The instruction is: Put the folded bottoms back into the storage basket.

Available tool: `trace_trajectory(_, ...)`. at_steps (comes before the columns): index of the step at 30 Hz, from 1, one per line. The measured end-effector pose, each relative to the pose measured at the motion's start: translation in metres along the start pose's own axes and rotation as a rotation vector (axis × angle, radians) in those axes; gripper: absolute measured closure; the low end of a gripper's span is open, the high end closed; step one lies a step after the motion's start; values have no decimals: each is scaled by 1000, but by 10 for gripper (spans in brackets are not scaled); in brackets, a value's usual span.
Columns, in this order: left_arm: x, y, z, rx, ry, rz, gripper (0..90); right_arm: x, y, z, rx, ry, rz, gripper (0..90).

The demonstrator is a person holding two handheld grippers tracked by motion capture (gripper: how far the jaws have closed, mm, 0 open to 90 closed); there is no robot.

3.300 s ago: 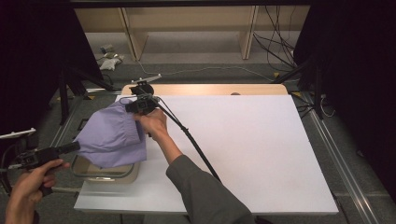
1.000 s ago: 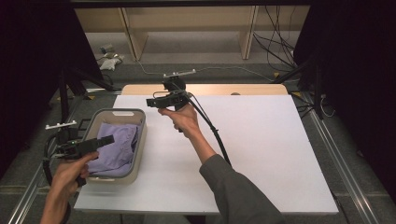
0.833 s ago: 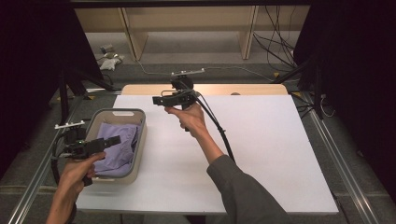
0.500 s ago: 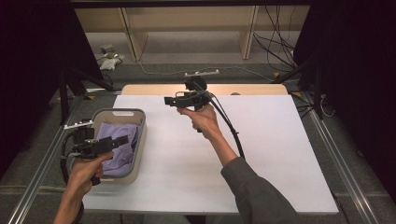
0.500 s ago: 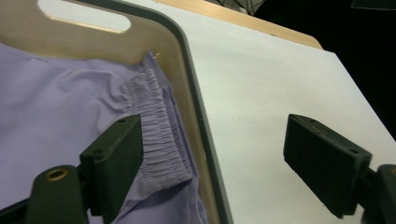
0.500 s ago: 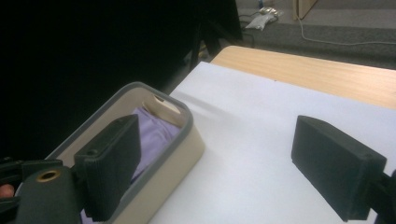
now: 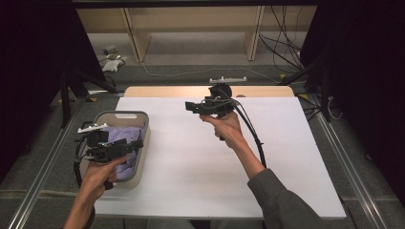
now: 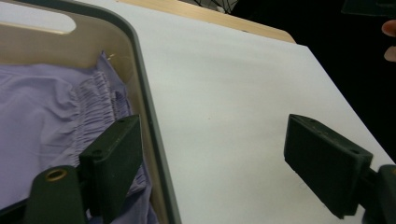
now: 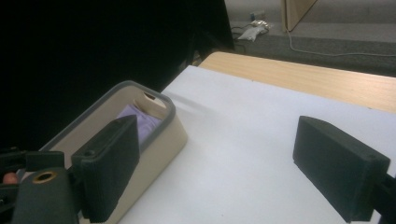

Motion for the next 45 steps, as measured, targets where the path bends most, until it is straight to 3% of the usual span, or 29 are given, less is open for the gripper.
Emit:
trace_trajectory(17, -11, 18, -32, -76, 65, -7, 131, -22, -36, -21, -8, -1, -64, 63)
trace_trajectory(20, -12, 21, -37, -86, 83, -18, 126, -26, -42, -23, -18, -19, -69, 57)
trace_trajectory(31, -18, 27, -50, -104, 133, -34, 128, -41, -69, -23, -3, -39, -117, 56)
trace_trajectory(41, -21, 30, -58, -122, 159, -51, 128, -58, -80, -23, -29, -94, -136, 61)
trace_trajectory(45, -22, 30, -60, -129, 170, -62, 128, -63, -84, -23, -20, -86, -152, 61)
Point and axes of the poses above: each handheld gripper's, and its own axes: y roughly forward along the jaws, x roughly out of its top, z roughly to its left, the point moved 10 cm from there along y, roughly forward along the jaws
